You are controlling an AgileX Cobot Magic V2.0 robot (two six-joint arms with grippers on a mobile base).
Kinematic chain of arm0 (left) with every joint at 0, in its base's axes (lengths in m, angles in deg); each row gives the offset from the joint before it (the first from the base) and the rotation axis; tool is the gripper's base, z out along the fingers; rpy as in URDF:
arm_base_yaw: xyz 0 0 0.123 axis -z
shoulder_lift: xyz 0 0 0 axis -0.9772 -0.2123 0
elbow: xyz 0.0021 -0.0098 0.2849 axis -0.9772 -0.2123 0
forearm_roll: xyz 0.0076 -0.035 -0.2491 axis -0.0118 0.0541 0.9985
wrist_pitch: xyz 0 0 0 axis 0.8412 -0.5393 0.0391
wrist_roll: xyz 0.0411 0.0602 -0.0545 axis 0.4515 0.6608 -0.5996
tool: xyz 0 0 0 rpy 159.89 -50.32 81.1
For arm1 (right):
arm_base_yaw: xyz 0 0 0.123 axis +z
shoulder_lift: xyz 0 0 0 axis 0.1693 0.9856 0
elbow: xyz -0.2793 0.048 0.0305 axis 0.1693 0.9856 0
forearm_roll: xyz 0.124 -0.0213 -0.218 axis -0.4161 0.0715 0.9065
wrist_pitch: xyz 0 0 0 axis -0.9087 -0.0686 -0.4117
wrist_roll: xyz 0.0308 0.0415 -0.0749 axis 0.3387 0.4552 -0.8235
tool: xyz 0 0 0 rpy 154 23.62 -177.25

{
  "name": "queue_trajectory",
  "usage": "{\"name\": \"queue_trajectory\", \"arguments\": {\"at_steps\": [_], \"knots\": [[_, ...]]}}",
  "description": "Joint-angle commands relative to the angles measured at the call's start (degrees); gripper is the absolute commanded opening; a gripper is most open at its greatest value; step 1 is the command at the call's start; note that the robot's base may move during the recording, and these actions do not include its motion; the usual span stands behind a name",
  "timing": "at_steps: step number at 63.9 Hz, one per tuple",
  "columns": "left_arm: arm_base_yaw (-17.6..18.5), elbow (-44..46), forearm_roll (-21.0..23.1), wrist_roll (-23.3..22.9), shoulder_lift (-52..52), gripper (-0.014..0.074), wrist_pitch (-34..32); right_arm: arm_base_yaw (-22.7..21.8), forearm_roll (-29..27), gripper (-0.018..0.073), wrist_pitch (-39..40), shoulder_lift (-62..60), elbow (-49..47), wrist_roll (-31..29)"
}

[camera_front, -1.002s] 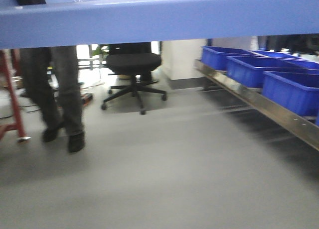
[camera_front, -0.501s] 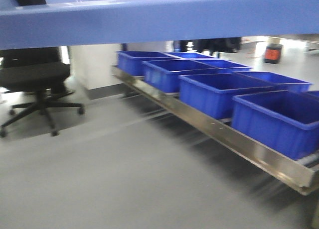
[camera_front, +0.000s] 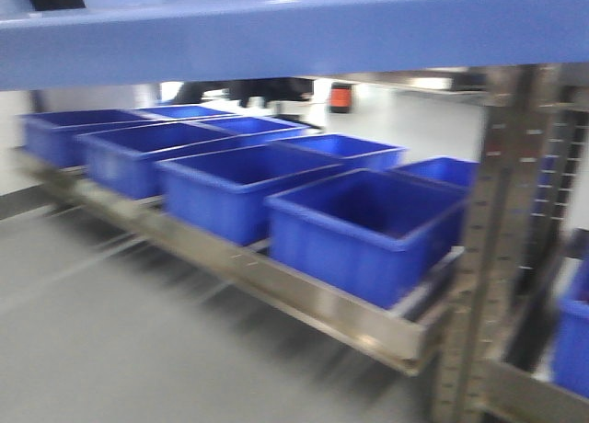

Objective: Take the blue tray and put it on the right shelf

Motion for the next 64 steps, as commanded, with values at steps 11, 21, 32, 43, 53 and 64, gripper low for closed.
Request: {"name": "queue_trajectory", "arguments": {"at_steps": [11,21,32,43,53,64], "knots": [[1.1,1.4,2.9,2.2,1.7,-0.0048,-0.9,0.4,-1.2,0.0057,5.9,-1.3,-1.9,-1.5],[1.1,1.4,2.9,2.2,1.7,-0.0048,-0.9,0.4,-1.2,0.0057,5.9,-1.3,-1.9,-1.5],[1.1,1.4,2.9,2.2,1.7,-0.0048,-0.9,0.4,-1.2,0.0057,5.9,-1.3,-1.9,-1.5],[1.1,1.4,2.9,2.2,1.7,-0.0048,-0.9,0.4,-1.2,0.0057,5.9,-1.3,-1.9,-1.5],[1.1,1.4,2.9,2.2,1.7,-0.0048,-0.9,0.4,-1.2,0.0057,5.9,-1.3,-1.9,-1.5],[1.1,1.4,2.9,2.2,1.7,-0.0048,-0.9,0.4,-1.2,0.0057,5.9,-1.3,-1.9,-1.5]]}}
